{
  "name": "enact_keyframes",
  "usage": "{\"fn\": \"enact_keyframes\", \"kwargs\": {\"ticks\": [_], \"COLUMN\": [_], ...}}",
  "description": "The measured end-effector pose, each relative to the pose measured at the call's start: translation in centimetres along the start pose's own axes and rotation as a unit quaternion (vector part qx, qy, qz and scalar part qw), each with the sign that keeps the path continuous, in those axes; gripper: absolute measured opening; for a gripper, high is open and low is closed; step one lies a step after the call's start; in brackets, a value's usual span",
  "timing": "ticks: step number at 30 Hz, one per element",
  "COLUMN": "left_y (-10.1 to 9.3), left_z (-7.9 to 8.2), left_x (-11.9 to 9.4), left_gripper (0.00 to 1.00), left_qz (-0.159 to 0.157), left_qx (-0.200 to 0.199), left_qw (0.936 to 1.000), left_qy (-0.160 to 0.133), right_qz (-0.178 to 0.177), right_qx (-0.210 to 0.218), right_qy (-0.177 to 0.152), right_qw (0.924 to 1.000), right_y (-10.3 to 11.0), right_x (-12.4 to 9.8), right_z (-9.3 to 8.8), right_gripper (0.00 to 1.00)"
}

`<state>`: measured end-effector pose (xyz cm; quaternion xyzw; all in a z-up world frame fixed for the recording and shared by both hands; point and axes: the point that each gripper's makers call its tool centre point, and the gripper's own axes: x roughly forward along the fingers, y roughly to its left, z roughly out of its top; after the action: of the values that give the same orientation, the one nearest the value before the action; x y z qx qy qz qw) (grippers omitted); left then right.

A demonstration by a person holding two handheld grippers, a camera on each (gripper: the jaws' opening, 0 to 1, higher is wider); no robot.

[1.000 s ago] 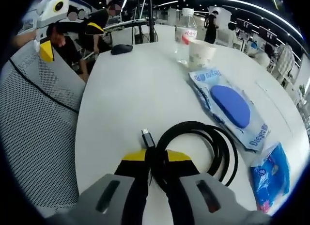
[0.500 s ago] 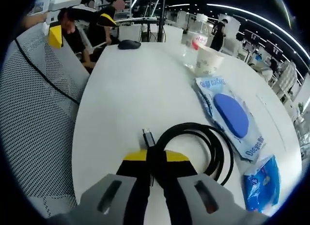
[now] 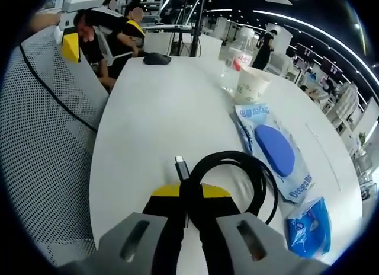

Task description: Arrange the tabletop items into an orderly group along one side of the table until the central work area is clear of visible clutter.

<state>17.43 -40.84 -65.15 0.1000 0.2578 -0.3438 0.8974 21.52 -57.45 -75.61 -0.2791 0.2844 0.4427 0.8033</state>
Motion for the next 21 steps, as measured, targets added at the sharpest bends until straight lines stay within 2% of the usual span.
{"fn": "enact_keyframes", "kwargs": {"ticks": [16, 21], "left_y": [-0.2, -0.3], "left_z": [0.4, 0.4], "left_x": [-0.1, -0.1], "left_gripper": [0.81, 0.81], "left_qz": [-0.005, -0.007], "left_qx": [-0.001, 0.0], "left_qw": [0.9999, 0.9999], "left_qy": [-0.009, -0.009], "right_qz": [-0.024, -0.032], "right_qx": [-0.016, -0.02], "right_qy": [-0.014, -0.022], "right_qw": [0.9995, 0.999], "right_y": [-1.0, -1.3], "right_x": [-2.8, -4.3], "right_z": [2.0, 3.2], "right_gripper": [0.06, 0.06]}}
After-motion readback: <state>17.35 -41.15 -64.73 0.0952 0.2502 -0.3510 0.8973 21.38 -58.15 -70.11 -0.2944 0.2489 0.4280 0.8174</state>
